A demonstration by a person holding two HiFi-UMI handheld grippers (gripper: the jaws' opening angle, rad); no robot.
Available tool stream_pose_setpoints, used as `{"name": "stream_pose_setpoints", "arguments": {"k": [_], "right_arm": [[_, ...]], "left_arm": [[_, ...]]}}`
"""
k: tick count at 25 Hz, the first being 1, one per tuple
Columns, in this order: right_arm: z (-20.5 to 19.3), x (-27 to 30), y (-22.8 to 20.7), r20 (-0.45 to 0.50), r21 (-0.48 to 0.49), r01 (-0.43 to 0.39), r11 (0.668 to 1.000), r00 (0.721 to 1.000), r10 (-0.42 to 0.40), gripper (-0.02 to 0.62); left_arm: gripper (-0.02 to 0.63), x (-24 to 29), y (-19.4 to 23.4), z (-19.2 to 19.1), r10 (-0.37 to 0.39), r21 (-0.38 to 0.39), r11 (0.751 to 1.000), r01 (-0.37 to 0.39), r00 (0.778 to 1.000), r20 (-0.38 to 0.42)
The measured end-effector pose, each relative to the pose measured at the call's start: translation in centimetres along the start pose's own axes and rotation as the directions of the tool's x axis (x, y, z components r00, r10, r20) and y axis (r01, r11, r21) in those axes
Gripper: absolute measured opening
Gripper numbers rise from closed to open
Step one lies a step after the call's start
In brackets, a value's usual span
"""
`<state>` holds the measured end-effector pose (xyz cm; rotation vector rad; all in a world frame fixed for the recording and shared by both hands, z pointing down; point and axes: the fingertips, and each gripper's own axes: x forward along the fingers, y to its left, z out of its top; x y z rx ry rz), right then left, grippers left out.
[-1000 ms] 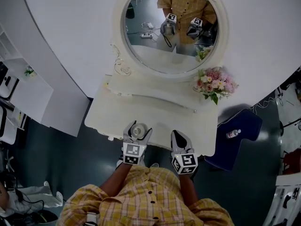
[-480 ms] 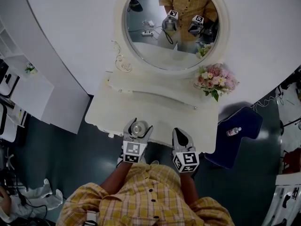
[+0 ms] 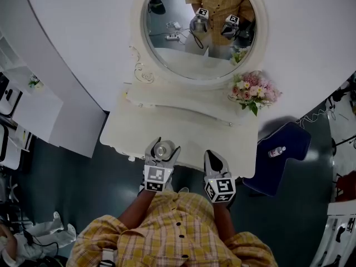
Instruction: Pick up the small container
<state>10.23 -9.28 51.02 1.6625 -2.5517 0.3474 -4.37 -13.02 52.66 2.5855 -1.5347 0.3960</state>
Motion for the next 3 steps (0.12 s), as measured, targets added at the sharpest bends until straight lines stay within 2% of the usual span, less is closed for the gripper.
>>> {"name": "stream_pose_setpoints", "arguments": {"k": [3], "right_arm": [[-0.12,-0.17,-0.22,0.001,0.003,0.010,1.000,1.000,-0.010,0.002]], "left_arm": [[0.347,-0.16,-0.12,-0.16,-0.001,-0.009,1.000,0.001,1.000,0.000]]}}
